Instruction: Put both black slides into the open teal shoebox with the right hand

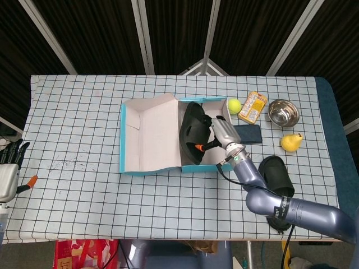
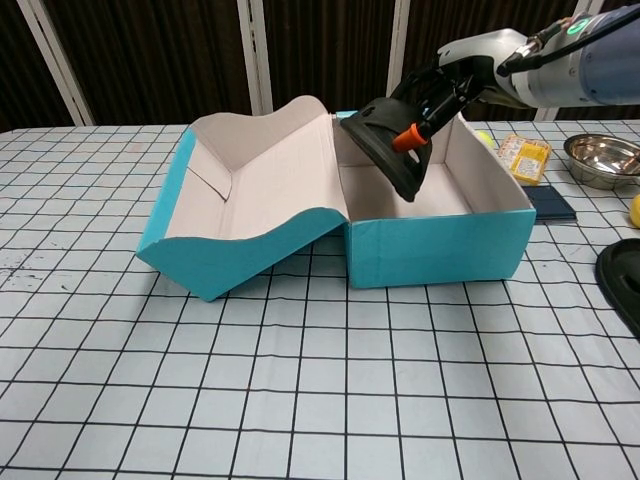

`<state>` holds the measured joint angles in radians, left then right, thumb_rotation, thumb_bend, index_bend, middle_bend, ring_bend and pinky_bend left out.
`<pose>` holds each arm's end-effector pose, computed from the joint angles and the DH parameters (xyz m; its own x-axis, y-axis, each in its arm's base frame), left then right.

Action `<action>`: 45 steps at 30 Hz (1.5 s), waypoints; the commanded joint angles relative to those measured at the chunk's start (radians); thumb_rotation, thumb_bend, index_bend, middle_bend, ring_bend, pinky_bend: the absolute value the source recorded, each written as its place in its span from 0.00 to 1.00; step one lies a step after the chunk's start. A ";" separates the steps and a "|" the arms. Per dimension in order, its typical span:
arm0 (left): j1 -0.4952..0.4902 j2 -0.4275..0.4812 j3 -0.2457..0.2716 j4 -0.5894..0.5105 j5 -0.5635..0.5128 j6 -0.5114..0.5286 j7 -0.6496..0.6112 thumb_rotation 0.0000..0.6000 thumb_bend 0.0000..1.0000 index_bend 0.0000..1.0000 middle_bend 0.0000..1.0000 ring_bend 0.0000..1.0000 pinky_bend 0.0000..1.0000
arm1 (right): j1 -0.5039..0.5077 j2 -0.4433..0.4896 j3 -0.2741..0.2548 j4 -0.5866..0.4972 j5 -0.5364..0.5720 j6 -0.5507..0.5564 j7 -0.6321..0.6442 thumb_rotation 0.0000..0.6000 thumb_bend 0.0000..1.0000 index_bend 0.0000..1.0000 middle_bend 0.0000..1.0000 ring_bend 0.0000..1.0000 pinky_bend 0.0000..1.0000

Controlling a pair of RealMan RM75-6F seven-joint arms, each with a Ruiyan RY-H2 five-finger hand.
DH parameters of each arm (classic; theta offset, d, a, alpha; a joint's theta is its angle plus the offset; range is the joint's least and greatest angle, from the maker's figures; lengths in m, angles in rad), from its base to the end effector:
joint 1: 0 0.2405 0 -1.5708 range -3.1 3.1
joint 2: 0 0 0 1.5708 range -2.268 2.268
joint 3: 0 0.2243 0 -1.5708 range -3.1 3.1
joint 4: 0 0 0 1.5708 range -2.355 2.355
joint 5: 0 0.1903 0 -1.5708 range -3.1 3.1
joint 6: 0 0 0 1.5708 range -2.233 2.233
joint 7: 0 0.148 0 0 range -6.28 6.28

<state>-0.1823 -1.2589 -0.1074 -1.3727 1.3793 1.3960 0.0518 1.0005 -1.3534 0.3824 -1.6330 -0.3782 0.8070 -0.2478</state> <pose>-0.3027 0.2229 0.1501 0.5054 -0.0155 0.8628 0.8621 0.0508 -0.5041 -0.0669 -0.3783 0.0505 -0.0483 -0.4324 0.9004 -0.9980 -0.0154 -0.0610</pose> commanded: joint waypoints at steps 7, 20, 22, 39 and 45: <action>0.001 0.000 0.001 -0.005 0.002 0.004 0.005 1.00 0.36 0.07 0.00 0.00 0.11 | 0.012 -0.011 -0.011 0.002 -0.011 -0.004 0.033 1.00 0.49 0.77 0.53 0.27 0.00; 0.000 -0.001 0.000 0.001 -0.002 0.000 0.005 1.00 0.36 0.08 0.00 0.00 0.11 | 0.046 -0.074 -0.032 0.090 -0.011 -0.042 0.063 1.00 0.49 0.77 0.53 0.27 0.00; 0.000 -0.001 0.000 0.001 -0.002 0.000 0.005 1.00 0.36 0.08 0.00 0.00 0.11 | 0.049 -0.082 -0.035 0.102 -0.013 -0.048 0.067 1.00 0.49 0.77 0.53 0.27 0.00; -0.001 -0.001 0.001 0.002 -0.003 -0.004 0.003 1.00 0.36 0.08 0.00 0.00 0.11 | 0.054 -0.146 -0.053 0.199 -0.083 -0.079 0.116 1.00 0.50 0.77 0.53 0.28 0.00; -0.002 -0.002 0.001 0.003 -0.004 -0.006 0.003 1.00 0.36 0.08 0.00 0.00 0.11 | 0.050 -0.162 -0.050 0.225 -0.118 -0.080 0.133 1.00 0.50 0.77 0.53 0.28 0.00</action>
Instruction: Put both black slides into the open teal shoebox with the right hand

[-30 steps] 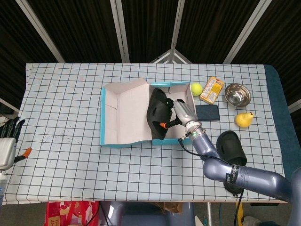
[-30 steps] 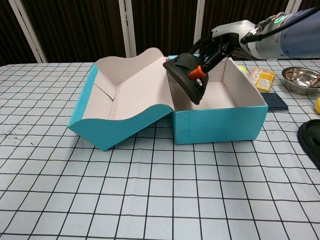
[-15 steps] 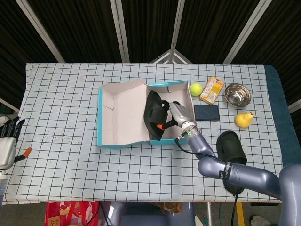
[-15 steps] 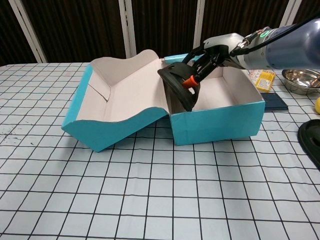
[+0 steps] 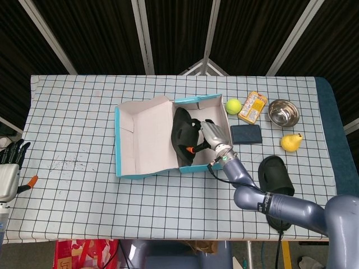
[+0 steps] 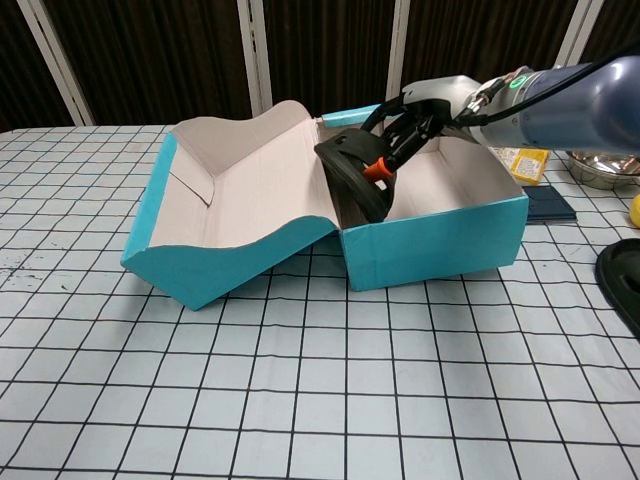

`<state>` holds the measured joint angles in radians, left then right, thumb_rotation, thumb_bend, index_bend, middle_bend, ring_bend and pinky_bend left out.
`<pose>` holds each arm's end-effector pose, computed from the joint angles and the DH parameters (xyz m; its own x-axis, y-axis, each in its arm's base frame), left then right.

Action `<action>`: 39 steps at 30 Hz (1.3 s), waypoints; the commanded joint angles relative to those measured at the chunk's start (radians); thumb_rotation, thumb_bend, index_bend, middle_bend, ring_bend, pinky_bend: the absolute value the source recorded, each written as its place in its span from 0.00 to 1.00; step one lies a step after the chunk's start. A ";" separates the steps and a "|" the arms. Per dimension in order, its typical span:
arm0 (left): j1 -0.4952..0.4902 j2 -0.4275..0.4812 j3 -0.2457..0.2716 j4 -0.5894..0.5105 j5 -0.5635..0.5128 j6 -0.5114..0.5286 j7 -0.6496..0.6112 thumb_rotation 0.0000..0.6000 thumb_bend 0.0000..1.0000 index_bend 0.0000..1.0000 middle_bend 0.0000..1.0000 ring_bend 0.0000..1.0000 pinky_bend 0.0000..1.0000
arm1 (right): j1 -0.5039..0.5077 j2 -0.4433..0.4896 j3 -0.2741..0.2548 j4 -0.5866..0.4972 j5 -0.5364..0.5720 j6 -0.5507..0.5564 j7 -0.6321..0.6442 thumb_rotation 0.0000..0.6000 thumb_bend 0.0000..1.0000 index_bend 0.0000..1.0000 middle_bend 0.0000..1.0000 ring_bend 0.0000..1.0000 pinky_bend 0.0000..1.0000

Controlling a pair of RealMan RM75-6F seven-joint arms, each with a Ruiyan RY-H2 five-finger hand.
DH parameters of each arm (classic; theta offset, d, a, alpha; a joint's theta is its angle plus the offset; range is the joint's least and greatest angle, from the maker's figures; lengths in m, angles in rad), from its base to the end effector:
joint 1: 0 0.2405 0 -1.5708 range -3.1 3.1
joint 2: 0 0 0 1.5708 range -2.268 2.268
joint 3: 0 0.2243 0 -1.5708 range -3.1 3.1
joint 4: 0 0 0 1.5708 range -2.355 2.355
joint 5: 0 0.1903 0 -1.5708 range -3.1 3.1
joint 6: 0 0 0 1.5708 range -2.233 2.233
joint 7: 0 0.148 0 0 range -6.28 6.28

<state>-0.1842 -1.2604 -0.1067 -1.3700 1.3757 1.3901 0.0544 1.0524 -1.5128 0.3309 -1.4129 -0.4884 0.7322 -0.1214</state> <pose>-0.3035 0.2234 0.1493 0.5079 -0.0098 0.8613 0.8605 0.0527 -0.5068 -0.0663 -0.3903 0.0092 -0.0535 -0.4679 0.8821 -0.9955 -0.0440 -0.0837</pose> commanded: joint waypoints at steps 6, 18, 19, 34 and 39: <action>-0.001 -0.001 0.001 0.000 0.000 -0.002 0.002 1.00 0.36 0.08 0.00 0.00 0.11 | -0.007 -0.016 -0.012 0.032 -0.050 -0.011 0.011 1.00 0.49 0.77 0.53 0.28 0.00; -0.002 0.000 0.001 -0.003 -0.002 -0.005 0.005 1.00 0.36 0.08 0.00 0.00 0.11 | -0.033 -0.041 -0.014 0.069 -0.122 -0.024 0.059 1.00 0.50 0.77 0.53 0.28 0.00; -0.002 0.000 0.001 -0.003 -0.002 -0.005 0.005 1.00 0.36 0.08 0.00 0.00 0.11 | -0.035 -0.043 -0.015 0.073 -0.128 -0.027 0.063 1.00 0.50 0.77 0.53 0.28 0.00; -0.001 0.002 0.002 -0.004 -0.004 -0.006 0.003 1.00 0.36 0.09 0.00 0.00 0.11 | -0.065 -0.095 -0.024 0.148 -0.252 -0.041 0.123 1.00 0.50 0.77 0.53 0.28 0.00; -0.001 0.002 0.001 -0.005 -0.005 -0.006 0.003 1.00 0.36 0.09 0.00 0.00 0.11 | -0.081 -0.115 -0.024 0.171 -0.332 -0.029 0.161 1.00 0.50 0.77 0.53 0.28 0.00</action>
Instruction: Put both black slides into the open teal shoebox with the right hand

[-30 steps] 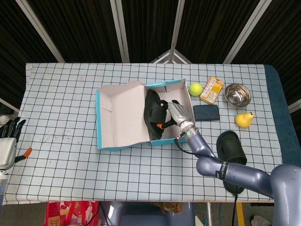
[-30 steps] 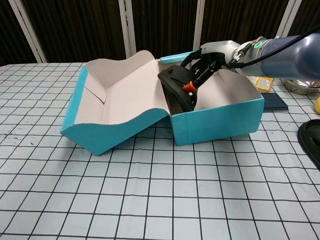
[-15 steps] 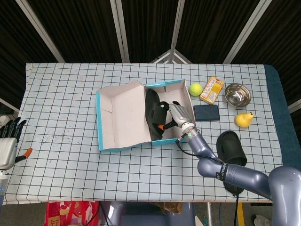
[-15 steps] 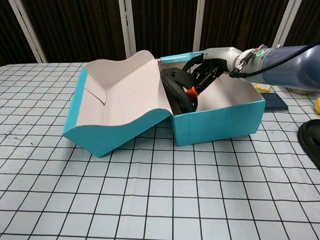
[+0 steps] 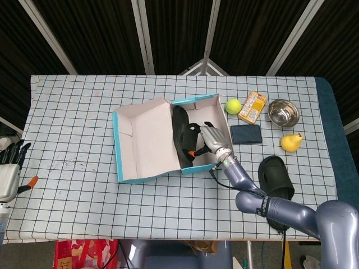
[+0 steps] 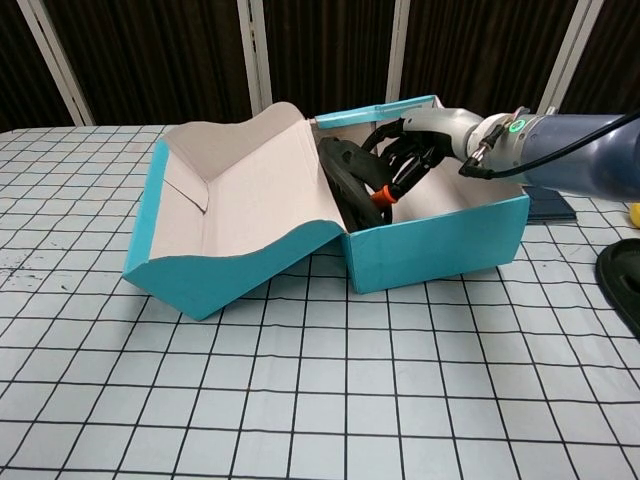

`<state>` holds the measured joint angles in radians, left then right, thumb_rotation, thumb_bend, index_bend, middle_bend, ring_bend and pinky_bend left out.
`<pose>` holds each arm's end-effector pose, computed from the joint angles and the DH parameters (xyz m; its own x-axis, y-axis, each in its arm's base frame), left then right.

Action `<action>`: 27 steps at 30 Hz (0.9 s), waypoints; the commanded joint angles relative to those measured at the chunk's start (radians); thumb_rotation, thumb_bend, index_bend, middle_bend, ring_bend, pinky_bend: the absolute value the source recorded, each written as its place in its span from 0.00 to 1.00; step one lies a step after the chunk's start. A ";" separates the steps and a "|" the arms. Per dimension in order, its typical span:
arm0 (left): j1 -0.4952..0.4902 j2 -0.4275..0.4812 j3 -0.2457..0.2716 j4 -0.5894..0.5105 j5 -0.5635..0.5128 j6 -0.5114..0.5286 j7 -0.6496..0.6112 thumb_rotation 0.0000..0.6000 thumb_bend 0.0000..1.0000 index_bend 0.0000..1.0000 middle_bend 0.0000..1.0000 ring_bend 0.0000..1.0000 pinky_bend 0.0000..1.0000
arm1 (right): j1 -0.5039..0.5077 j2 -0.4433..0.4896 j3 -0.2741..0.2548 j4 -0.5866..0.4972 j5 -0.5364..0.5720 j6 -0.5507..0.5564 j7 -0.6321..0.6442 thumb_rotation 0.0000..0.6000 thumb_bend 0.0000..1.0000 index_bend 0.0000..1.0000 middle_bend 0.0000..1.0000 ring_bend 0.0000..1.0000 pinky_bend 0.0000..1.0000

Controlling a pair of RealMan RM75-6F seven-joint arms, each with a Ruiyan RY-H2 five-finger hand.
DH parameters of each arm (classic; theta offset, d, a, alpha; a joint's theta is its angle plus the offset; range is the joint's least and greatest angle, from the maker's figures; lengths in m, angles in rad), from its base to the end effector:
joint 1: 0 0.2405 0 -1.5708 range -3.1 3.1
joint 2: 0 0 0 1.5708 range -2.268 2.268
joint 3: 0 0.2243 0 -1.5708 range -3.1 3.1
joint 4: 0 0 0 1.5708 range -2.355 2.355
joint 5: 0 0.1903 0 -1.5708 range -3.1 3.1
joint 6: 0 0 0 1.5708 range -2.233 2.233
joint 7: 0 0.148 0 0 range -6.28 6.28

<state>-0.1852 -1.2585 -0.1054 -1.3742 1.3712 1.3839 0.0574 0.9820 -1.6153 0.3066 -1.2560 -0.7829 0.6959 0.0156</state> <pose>-0.3038 0.2234 0.1486 0.5078 -0.0022 0.8615 0.8602 0.0550 -0.5069 -0.0860 -0.3893 -0.0117 0.0192 -0.4568 0.8894 -0.9892 -0.1379 -0.0495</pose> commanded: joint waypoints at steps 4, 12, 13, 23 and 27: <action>0.000 0.001 0.000 -0.001 -0.001 0.000 0.000 1.00 0.36 0.09 0.00 0.00 0.11 | -0.027 -0.024 0.003 0.028 -0.101 0.005 0.079 1.00 0.50 0.77 0.53 0.28 0.00; 0.000 0.002 0.001 -0.004 0.000 0.000 0.001 1.00 0.36 0.09 0.00 0.00 0.11 | -0.045 -0.041 0.004 0.074 -0.204 -0.009 0.167 1.00 0.50 0.77 0.53 0.28 0.00; 0.000 0.002 0.001 -0.004 0.000 0.000 0.002 1.00 0.36 0.09 0.00 0.00 0.11 | -0.046 -0.043 0.005 0.079 -0.210 -0.009 0.172 1.00 0.50 0.77 0.53 0.28 0.00; 0.000 0.002 0.001 -0.006 -0.003 -0.005 0.005 1.00 0.36 0.09 0.00 0.00 0.11 | -0.042 -0.061 0.005 0.123 -0.209 -0.008 0.138 1.00 0.50 0.77 0.53 0.28 0.00; 0.000 0.003 0.001 -0.007 -0.004 -0.005 0.006 1.00 0.36 0.09 0.00 0.00 0.11 | -0.037 -0.068 0.003 0.129 -0.192 0.000 0.094 1.00 0.50 0.77 0.53 0.28 0.00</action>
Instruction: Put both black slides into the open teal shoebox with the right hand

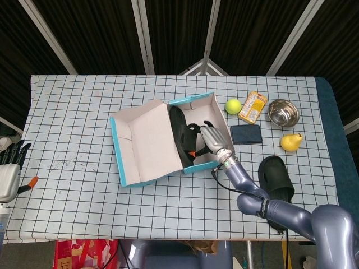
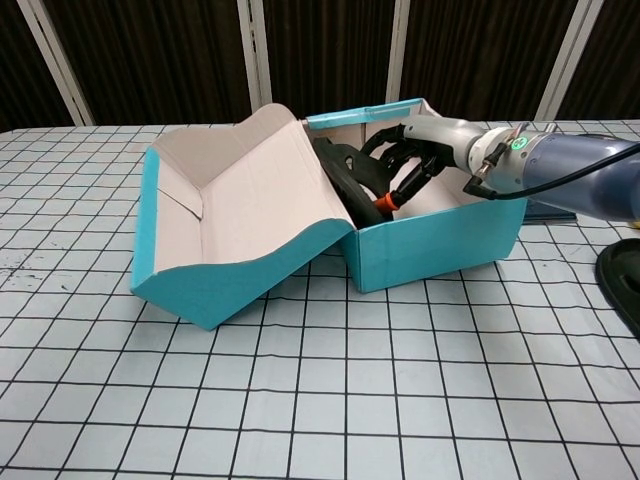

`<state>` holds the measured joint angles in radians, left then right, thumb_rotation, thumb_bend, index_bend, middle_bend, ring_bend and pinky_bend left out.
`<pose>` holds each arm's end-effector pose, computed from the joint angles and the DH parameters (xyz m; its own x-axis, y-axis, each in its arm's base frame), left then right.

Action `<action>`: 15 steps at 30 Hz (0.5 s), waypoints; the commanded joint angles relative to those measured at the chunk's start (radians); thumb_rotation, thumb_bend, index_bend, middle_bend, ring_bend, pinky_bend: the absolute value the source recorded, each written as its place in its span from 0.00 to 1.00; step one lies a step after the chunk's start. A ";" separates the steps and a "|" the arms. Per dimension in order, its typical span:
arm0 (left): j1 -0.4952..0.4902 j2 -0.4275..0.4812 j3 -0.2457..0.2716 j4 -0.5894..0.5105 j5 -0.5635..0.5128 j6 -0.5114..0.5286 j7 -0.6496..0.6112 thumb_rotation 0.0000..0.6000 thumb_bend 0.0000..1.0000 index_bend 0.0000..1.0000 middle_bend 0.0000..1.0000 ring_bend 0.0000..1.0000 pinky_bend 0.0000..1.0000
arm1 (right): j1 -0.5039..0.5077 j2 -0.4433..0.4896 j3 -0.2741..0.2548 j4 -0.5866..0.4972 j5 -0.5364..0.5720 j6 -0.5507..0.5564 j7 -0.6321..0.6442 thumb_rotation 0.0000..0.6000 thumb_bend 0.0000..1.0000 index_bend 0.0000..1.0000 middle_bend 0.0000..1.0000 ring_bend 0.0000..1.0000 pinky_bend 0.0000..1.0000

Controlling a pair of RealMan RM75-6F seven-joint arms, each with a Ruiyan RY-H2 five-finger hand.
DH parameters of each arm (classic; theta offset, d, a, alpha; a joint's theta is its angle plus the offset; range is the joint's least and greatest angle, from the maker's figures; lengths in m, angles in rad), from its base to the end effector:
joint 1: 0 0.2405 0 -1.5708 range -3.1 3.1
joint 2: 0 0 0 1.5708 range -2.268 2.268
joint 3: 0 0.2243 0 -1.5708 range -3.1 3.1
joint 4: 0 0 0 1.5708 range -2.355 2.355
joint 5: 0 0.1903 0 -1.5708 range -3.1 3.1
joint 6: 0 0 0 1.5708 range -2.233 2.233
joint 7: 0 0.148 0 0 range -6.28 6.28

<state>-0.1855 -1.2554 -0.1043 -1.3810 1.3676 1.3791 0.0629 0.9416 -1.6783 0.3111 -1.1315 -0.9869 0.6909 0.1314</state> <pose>-0.3037 0.2231 0.1482 0.5088 0.0044 0.8609 0.8594 0.0567 -0.5082 -0.0975 -0.3931 -0.0184 0.0551 -0.4239 0.9041 -0.9803 -0.1950 -0.0317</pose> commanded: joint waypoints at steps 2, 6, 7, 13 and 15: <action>0.001 0.001 0.000 -0.001 0.000 0.001 0.000 1.00 0.36 0.09 0.00 0.00 0.11 | 0.004 -0.009 0.000 0.004 0.018 0.008 -0.033 1.00 0.50 0.77 0.53 0.28 0.00; 0.001 0.002 0.000 -0.002 0.000 0.001 -0.002 1.00 0.36 0.09 0.00 0.00 0.11 | 0.003 -0.016 -0.002 0.008 0.022 0.006 -0.043 1.00 0.50 0.77 0.53 0.28 0.00; 0.001 0.002 0.000 -0.002 0.000 0.001 -0.003 1.00 0.36 0.09 0.00 0.00 0.11 | 0.003 -0.018 -0.002 0.010 0.022 0.006 -0.046 1.00 0.50 0.77 0.53 0.28 0.00; 0.002 0.004 0.000 -0.004 0.001 0.002 -0.005 1.00 0.36 0.09 0.00 0.00 0.11 | 0.007 -0.030 -0.005 0.024 0.023 0.006 -0.069 1.00 0.50 0.77 0.53 0.28 0.00; 0.002 0.004 0.000 -0.004 0.001 0.002 -0.006 1.00 0.36 0.09 0.00 0.00 0.11 | 0.009 -0.035 -0.005 0.030 0.027 0.003 -0.077 1.00 0.50 0.77 0.53 0.28 0.00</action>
<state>-0.1835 -1.2511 -0.1042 -1.3849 1.3682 1.3812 0.0569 0.9493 -1.7108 0.3062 -1.1032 -0.9613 0.6950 0.0561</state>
